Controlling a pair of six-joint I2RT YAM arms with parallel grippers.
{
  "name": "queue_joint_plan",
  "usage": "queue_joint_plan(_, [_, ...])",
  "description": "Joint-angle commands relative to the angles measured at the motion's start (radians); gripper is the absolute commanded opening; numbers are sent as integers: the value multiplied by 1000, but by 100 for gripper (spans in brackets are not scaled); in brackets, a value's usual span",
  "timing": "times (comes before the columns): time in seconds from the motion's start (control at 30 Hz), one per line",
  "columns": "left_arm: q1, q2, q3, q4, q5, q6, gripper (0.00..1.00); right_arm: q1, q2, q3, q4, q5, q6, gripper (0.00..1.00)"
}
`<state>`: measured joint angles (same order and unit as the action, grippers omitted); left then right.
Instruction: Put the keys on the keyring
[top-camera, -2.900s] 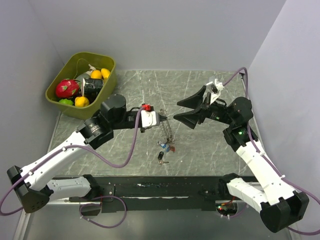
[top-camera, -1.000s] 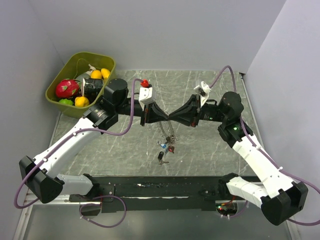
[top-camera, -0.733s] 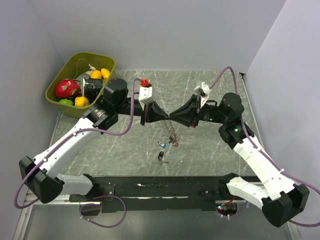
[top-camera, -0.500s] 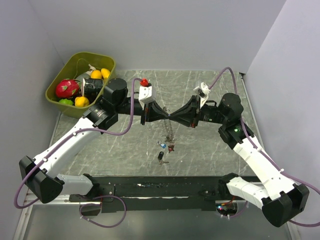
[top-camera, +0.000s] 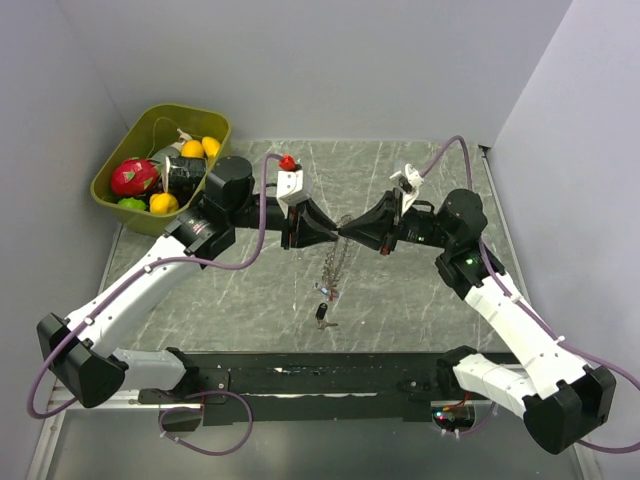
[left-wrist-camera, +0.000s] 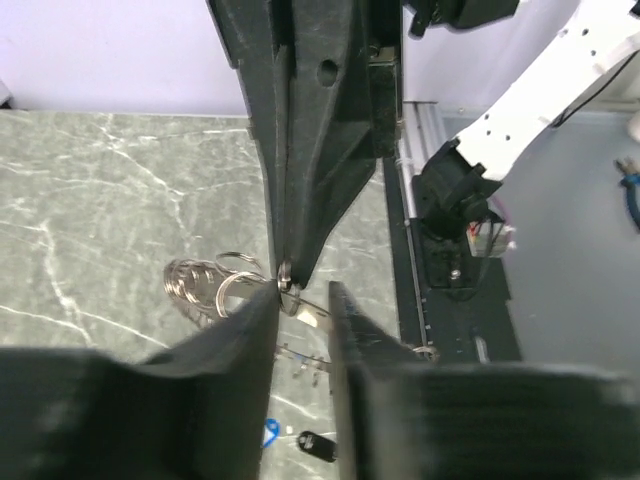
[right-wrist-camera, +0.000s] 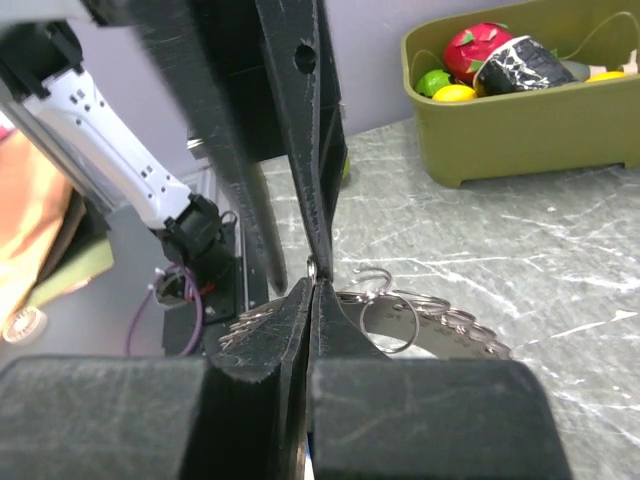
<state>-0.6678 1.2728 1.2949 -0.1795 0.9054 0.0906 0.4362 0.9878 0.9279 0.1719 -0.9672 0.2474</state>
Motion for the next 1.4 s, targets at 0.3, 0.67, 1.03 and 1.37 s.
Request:
queue_joint_plan(0.3, [168,-122,-170,593,104,-443,53,4,-118,-164,458,134,269,0])
queue_joint_plan(0.67, [168,-58,-243,1015,211,-772,46,3,-121,-233,675,222,386,0])
queue_joint_plan(1.03, [68,7,-171,828,153,-626,37,4,-112,-231,698,229,406,0])
queue_joint_plan(1.37, [43,48,-123,781,147,-600,31,3,-118,-233,687,225,403,0])
